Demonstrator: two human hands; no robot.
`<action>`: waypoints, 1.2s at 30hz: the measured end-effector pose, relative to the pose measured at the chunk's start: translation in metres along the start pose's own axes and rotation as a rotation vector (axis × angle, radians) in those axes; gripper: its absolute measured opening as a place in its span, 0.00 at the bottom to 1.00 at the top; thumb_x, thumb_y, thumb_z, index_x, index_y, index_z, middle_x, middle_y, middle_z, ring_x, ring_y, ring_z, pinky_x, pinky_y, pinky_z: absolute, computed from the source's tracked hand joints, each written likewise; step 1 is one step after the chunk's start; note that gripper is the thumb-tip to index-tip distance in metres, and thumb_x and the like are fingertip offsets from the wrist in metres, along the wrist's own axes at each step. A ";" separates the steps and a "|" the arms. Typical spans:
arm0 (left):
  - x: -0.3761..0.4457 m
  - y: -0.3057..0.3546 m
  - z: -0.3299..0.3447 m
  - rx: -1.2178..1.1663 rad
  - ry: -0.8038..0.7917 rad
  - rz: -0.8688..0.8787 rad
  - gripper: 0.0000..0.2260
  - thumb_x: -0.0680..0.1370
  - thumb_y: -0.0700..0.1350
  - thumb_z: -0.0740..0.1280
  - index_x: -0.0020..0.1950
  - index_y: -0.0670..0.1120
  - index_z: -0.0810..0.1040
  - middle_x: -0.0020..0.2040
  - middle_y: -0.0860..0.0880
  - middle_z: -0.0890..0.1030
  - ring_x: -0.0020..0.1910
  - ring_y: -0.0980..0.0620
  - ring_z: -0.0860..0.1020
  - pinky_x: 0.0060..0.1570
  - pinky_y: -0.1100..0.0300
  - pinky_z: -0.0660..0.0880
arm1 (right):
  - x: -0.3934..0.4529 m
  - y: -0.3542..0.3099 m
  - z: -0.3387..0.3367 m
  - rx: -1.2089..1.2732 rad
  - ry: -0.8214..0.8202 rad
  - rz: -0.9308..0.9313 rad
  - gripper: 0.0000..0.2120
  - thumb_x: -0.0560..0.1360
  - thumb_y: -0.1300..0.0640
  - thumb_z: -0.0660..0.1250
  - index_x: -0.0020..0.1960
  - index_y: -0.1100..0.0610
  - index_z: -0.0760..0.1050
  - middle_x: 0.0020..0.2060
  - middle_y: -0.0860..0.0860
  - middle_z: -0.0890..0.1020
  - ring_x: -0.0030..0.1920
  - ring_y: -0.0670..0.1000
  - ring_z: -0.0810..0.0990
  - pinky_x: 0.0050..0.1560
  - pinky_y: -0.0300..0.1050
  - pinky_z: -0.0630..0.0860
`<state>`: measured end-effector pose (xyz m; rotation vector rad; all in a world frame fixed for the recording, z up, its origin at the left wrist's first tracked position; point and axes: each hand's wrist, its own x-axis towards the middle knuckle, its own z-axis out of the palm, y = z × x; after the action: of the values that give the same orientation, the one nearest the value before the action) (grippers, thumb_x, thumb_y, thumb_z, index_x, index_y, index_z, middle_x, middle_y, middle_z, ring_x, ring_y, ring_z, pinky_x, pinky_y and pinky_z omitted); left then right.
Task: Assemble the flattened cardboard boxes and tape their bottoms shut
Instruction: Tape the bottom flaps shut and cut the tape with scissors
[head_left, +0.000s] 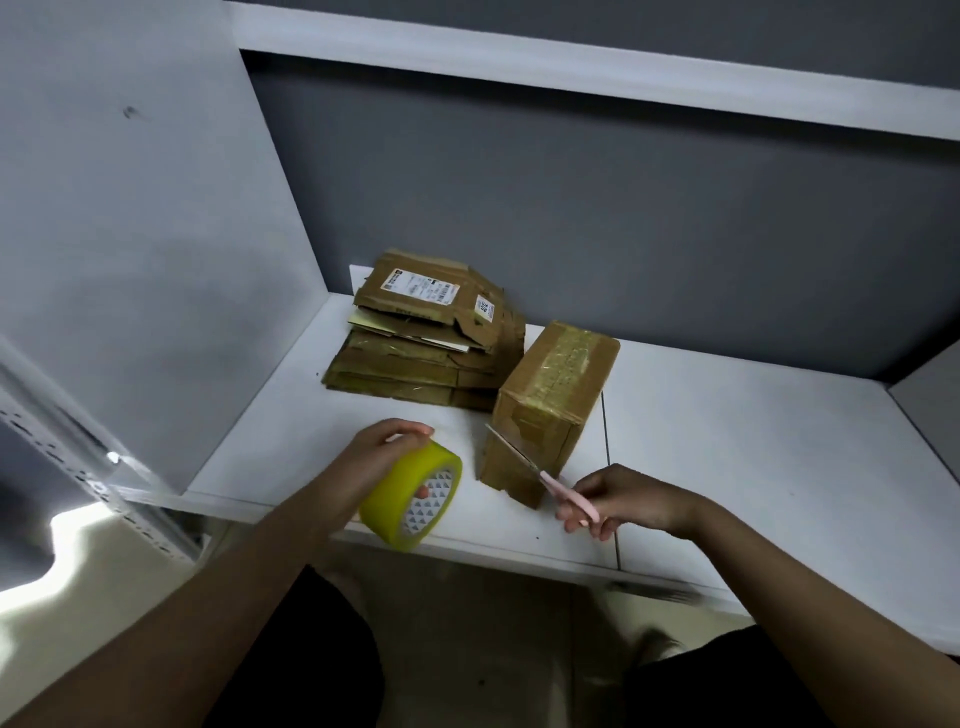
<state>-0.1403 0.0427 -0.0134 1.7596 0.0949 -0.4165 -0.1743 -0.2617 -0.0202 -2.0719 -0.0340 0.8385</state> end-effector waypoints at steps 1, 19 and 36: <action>0.001 -0.001 -0.012 0.018 0.039 0.010 0.04 0.79 0.46 0.64 0.49 0.54 0.78 0.53 0.52 0.76 0.48 0.51 0.76 0.41 0.59 0.76 | 0.006 -0.004 0.010 -0.015 0.071 -0.014 0.10 0.75 0.52 0.70 0.49 0.58 0.83 0.40 0.52 0.81 0.37 0.47 0.77 0.38 0.37 0.76; 0.019 -0.049 -0.071 0.191 0.144 0.041 0.16 0.75 0.45 0.70 0.60 0.55 0.72 0.55 0.48 0.78 0.55 0.48 0.77 0.52 0.54 0.73 | 0.173 -0.070 0.138 -0.866 0.483 -0.018 0.26 0.81 0.41 0.53 0.63 0.60 0.74 0.62 0.57 0.72 0.59 0.58 0.75 0.55 0.47 0.73; 0.003 -0.045 -0.057 0.191 0.008 0.174 0.17 0.75 0.44 0.70 0.60 0.58 0.72 0.55 0.50 0.79 0.54 0.51 0.79 0.49 0.54 0.76 | 0.125 -0.116 0.125 -0.062 0.573 -0.492 0.10 0.74 0.59 0.70 0.50 0.51 0.71 0.40 0.44 0.78 0.44 0.48 0.79 0.47 0.56 0.77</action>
<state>-0.1379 0.1079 -0.0462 1.9398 -0.0952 -0.2996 -0.1173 -0.0601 -0.0518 -2.1563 -0.2471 -0.0621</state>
